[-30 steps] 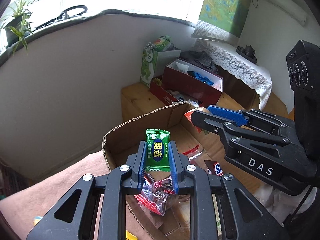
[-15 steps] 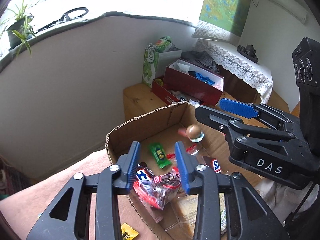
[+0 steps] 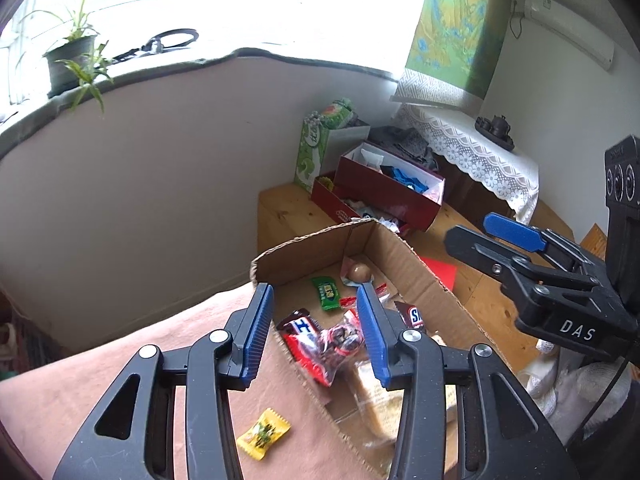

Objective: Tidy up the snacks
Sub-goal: 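Withdraw both open tools from the box back over the table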

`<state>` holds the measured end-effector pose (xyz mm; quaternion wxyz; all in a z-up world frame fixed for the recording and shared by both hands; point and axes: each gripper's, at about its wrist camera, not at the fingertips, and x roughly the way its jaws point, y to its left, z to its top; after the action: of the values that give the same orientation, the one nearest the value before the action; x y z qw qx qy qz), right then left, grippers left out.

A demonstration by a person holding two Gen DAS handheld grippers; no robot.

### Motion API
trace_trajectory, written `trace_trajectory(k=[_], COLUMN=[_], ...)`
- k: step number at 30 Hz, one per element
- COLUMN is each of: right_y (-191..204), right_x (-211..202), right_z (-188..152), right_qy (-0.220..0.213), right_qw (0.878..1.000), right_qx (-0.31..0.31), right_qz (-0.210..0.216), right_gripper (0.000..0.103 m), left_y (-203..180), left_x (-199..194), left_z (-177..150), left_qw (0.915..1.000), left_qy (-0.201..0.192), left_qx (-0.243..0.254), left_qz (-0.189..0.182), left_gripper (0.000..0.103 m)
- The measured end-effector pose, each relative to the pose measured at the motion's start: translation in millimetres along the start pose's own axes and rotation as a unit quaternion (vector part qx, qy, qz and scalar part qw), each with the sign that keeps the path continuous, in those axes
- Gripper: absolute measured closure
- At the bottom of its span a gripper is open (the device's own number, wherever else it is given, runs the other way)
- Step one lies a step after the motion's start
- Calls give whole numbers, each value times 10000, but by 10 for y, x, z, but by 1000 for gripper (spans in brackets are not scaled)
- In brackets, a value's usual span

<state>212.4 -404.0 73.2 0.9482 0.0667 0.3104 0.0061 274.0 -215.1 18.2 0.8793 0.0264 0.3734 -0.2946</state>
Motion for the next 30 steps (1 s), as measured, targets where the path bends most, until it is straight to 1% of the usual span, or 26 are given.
trace_trajectory(k=[5,9,14,20,22,24,28,30], right_y=[256,574,941,1296,1424,1573,1776,1851], right_x=[-316,-503,-625,-561,-478,-375,-162,-6], right_z=[-123,-271,-513,-919,-1077,-1230,-1430,-1498], right_qy=[-327,-377,-340,-40,113,255,452,597], right_qw=[9989,9969,9938,9908,9904,9919,9950,9966], right_qx=[-142,-282,-139,244,330,323,295,235], right_qz=[288,629,1054,1334,1340,1205,841,526], right_gripper=[20,20,20,19,19,19,19,19], left_y=[226,438,762,1193,1325,1440,1587,1628], left_x=[-302,-518,-734,-903,-946,-955,-891,-828], left_z=[-110,-244,-475,-779,-875,-953,-1081,-1116], left_qw=[9998,9992,9975,9944,9930,9922,9921,9923], left_qy=[-158,-242,-297,-231,-234,-209,-121,-71], left_qx=[-107,-220,-556,-932,-1053,-1128,-1146,-1131], left_qz=[106,237,334,443,478,483,499,489], left_gripper=[61,61,61,61,61,61,61,61])
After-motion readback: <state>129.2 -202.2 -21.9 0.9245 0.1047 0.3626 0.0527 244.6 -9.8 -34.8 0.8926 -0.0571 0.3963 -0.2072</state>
